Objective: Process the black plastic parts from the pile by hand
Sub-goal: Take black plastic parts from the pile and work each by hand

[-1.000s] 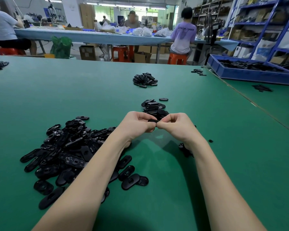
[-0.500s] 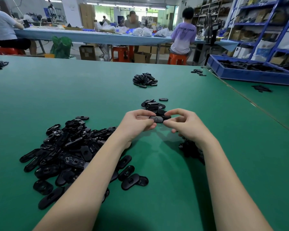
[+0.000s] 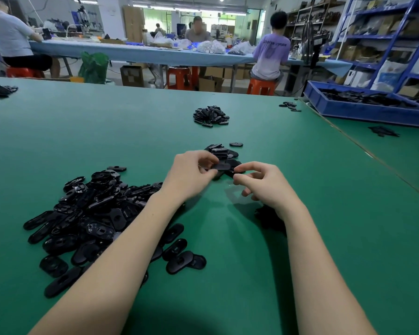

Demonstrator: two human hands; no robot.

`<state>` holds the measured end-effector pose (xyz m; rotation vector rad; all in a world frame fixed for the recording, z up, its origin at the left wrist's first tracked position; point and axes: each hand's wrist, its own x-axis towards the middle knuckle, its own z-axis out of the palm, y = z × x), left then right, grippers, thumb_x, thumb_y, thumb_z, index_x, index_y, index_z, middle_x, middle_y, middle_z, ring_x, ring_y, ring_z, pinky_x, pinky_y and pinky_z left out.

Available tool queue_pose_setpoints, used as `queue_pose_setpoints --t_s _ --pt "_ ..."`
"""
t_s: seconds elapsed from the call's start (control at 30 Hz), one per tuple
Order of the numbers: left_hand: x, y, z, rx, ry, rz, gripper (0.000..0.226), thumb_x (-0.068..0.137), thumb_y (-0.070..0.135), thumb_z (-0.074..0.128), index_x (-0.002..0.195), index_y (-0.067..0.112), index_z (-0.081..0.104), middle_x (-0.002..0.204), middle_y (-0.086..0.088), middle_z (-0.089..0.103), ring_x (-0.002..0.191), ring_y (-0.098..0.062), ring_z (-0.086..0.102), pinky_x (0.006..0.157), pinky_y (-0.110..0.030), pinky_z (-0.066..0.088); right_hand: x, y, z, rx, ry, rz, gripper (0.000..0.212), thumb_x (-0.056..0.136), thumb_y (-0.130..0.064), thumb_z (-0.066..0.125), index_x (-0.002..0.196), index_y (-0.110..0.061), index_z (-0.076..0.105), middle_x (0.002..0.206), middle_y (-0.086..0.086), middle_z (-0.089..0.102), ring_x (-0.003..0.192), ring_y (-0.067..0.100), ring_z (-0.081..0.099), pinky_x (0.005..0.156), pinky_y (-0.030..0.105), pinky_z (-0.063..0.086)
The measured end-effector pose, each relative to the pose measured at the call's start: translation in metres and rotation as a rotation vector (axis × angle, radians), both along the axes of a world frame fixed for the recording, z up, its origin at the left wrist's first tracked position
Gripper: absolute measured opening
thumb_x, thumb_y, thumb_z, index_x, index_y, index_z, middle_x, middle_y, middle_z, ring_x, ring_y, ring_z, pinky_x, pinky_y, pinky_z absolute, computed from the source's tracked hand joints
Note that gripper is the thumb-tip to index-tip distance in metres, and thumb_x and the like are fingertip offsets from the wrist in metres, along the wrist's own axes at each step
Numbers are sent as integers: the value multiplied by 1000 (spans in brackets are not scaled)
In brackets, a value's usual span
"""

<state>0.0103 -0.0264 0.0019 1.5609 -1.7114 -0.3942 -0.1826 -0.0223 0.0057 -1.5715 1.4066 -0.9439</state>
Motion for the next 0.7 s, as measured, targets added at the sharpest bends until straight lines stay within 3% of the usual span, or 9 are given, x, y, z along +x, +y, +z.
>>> queue_pose_setpoints --t_s 0.1,0.27,0.43,0.6,0.7 --pt "-2 -22 7 20 9 109 13 83 24 75 94 30 72 87 12 71 81 -11 68 86 -31 55 -1 -1 0 13 -24 7 11 88 -23 69 98 -26 73 86 -5 78 54 5 61 58 21 46" --pt "-13 -55 28 49 -72 199 6 86 31 69 91 31 72 89 14 73 95 -12 67 76 -27 46 0 -2 -3 28 -23 24 8 89 -25 69 95 -27 73 87 -6 78 55 5 62 59 21 46" --pt "-19 -70 28 126 -169 224 6 88 34 69 93 33 72 102 8 74 101 -18 67 87 -33 53 -2 -2 -2 36 -19 38 7 89 -26 68 94 -27 74 84 -9 78 56 4 62 57 20 45" --pt "-11 -58 16 87 -104 218 10 86 33 67 95 32 72 97 14 72 98 -13 65 76 -26 43 -2 -1 -2 35 -7 35 6 90 -27 68 93 -26 74 83 -11 78 55 3 62 57 20 45" --pt "-3 -38 12 38 -17 197 9 86 31 67 93 30 73 92 16 71 91 -12 65 78 -27 49 -2 -1 -2 39 -5 35 6 90 -27 68 93 -27 74 84 -11 78 55 3 63 59 21 45"
